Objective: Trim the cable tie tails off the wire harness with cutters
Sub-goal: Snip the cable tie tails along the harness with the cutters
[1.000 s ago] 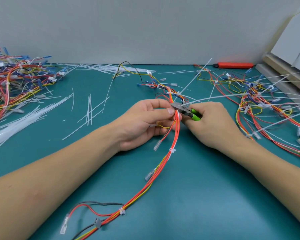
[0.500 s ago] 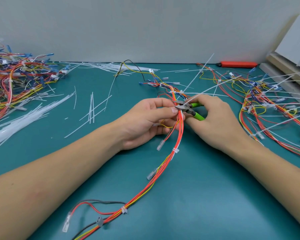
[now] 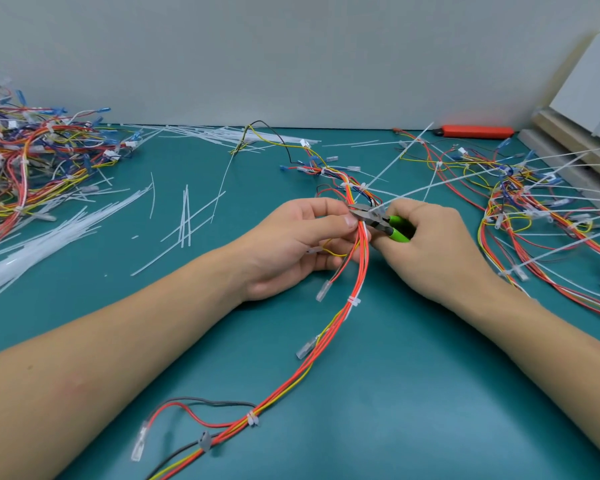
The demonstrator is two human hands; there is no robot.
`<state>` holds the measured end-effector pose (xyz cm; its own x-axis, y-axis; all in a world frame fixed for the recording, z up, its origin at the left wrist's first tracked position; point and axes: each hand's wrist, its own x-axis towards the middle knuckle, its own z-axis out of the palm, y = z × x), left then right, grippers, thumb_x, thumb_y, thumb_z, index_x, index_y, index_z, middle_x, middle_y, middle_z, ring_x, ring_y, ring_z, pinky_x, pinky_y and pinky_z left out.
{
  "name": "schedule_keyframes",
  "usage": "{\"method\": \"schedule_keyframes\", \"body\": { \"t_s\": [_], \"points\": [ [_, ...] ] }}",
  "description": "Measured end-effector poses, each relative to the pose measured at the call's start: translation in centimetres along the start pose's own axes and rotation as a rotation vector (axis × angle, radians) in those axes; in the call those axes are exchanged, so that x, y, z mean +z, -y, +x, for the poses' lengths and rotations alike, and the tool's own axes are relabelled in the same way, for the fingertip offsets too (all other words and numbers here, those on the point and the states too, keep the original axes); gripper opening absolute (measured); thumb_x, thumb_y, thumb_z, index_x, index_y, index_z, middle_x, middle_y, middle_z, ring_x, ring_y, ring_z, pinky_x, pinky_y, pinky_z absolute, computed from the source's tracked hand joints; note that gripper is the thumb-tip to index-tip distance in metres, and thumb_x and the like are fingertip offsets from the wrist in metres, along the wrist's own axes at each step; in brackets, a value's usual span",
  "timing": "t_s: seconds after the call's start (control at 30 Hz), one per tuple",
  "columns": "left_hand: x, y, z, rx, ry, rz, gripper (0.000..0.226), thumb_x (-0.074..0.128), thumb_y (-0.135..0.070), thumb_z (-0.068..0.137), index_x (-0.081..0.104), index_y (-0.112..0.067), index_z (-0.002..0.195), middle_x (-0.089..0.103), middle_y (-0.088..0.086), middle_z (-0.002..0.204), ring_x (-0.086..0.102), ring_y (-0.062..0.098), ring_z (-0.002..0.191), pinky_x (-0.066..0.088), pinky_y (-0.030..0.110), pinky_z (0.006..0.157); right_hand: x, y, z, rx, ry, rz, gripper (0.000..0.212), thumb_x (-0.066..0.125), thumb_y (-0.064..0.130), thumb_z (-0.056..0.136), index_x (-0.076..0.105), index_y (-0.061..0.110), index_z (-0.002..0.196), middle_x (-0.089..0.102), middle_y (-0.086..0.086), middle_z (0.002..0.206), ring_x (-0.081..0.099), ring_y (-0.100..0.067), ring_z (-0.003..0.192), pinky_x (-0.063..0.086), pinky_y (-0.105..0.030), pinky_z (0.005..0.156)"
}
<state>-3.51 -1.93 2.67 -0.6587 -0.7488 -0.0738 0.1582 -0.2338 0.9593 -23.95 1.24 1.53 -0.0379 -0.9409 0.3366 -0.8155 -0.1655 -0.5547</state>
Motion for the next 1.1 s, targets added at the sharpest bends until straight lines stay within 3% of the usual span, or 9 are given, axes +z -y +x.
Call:
{"method": "schedule_keyframes", "body": {
  "t_s": [0.17, 0.33, 0.4, 0.53, 0.63, 0.77, 0.83, 0.93, 1.1],
  "points": [
    [-0.06, -0.05, 0.03, 0.002, 0.004, -0.003, 0.011, 0.056, -0.009, 0.101, 0.055, -0.006, 0.111, 0.074, 0.0, 0.086, 0.066, 0.008, 0.065, 0.051, 0.019, 0.06, -0.2, 0.31, 0.09, -0.054, -0.008, -0.048, 0.023, 0.075, 0.028, 0.084, 0.071, 0.027, 0.107, 0.07, 0.008, 0.109, 0.058, -0.023, 0.113, 0.044, -0.034, 0.098],
    [-0.1, 0.09, 0.07, -0.004, 0.001, 0.003, 0.005, 0.057, -0.01, 0.1, 0.058, -0.008, 0.105, 0.074, 0.0, 0.087, 0.067, 0.009, 0.068, 0.052, 0.02, 0.06, -0.07, 0.21, 0.06, -0.036, -0.02, -0.024, 0.021, 0.075, 0.031, 0.087, 0.07, 0.026, 0.106, 0.069, 0.006, 0.107, 0.06, -0.019, 0.107, 0.047, -0.035, 0.095],
    [-0.13, 0.1, 0.09, -0.004, 0.003, 0.005, 0.004, 0.057, -0.01, 0.1, 0.059, -0.009, 0.103, 0.073, 0.001, 0.088, 0.067, 0.009, 0.068, 0.052, 0.02, 0.061, -0.09, 0.17, 0.14, -0.028, -0.022, -0.031, 0.01, 0.075, 0.033, 0.086, 0.069, 0.026, 0.088, 0.067, 0.01, 0.085, 0.06, -0.017, 0.087, 0.049, -0.037, 0.08],
    [-0.18, 0.04, 0.09, -0.003, 0.013, 0.008, 0.005, 0.057, -0.011, 0.1, 0.061, -0.009, 0.101, 0.071, 0.002, 0.088, 0.066, 0.01, 0.068, 0.051, 0.02, 0.062, -0.14, 0.1, 0.1, 0.022, 0.034, -0.056, 0.036, 0.067, 0.049, 0.087, 0.062, 0.017, 0.073, 0.049, -0.001, 0.056, 0.044, -0.022, 0.059, 0.043, -0.037, 0.058],
    [-0.13, 0.01, 0.08, 0.001, 0.006, 0.008, 0.009, 0.056, -0.01, 0.1, 0.065, -0.011, 0.097, 0.07, 0.003, 0.087, 0.064, 0.01, 0.067, 0.051, 0.021, 0.063, -0.03, 0.26, 0.06, 0.016, 0.07, -0.084, 0.05, 0.056, 0.059, 0.083, 0.065, 0.01, 0.079, 0.048, -0.005, 0.057, 0.045, -0.026, 0.062, 0.047, -0.039, 0.061],
    [-0.03, 0.01, 0.05, -0.004, 0.012, -0.001, 0.01, 0.057, -0.01, 0.1, 0.065, -0.011, 0.095, 0.07, 0.003, 0.086, 0.061, 0.008, 0.065, 0.051, 0.021, 0.062, -0.09, 0.22, -0.25, -0.005, -0.021, 0.017, 0.028, 0.072, 0.04, 0.086, 0.063, 0.017, 0.073, 0.054, 0.005, 0.06, 0.049, -0.015, 0.062, 0.046, -0.037, 0.063],
    [-0.05, 0.02, 0.04, -0.006, 0.011, -0.007, 0.009, 0.056, -0.01, 0.1, 0.064, -0.01, 0.096, 0.071, 0.001, 0.085, 0.063, 0.008, 0.065, 0.051, 0.02, 0.061, -0.24, 0.6, -0.21, -0.045, -0.02, 0.009, 0.006, 0.075, 0.031, 0.086, 0.073, 0.025, 0.087, 0.069, 0.011, 0.081, 0.062, -0.011, 0.084, 0.051, -0.035, 0.079],
    [-0.11, 0.07, 0.13, -0.008, 0.007, -0.01, 0.007, 0.056, -0.01, 0.1, 0.062, -0.01, 0.098, 0.073, 0.0, 0.084, 0.065, 0.008, 0.065, 0.052, 0.02, 0.062, -0.31, 0.63, -0.03, -0.062, 0.006, 0.007, 0.021, 0.075, 0.026, 0.086, 0.075, 0.027, 0.107, 0.072, 0.012, 0.105, 0.063, -0.013, 0.109, 0.048, -0.031, 0.097],
    [-0.23, 0.16, 0.21, -0.007, 0.007, 0.006, 0.009, 0.056, -0.011, 0.1, 0.064, -0.012, 0.096, 0.073, 0.0, 0.085, 0.066, 0.009, 0.068, 0.052, 0.021, 0.064, -0.13, 0.4, 0.04, -0.041, -0.004, 0.011, 0.02, 0.072, 0.034, 0.087, 0.074, 0.028, 0.106, 0.07, 0.014, 0.102, 0.062, -0.011, 0.101, 0.046, -0.027, 0.089]
  ]
}}
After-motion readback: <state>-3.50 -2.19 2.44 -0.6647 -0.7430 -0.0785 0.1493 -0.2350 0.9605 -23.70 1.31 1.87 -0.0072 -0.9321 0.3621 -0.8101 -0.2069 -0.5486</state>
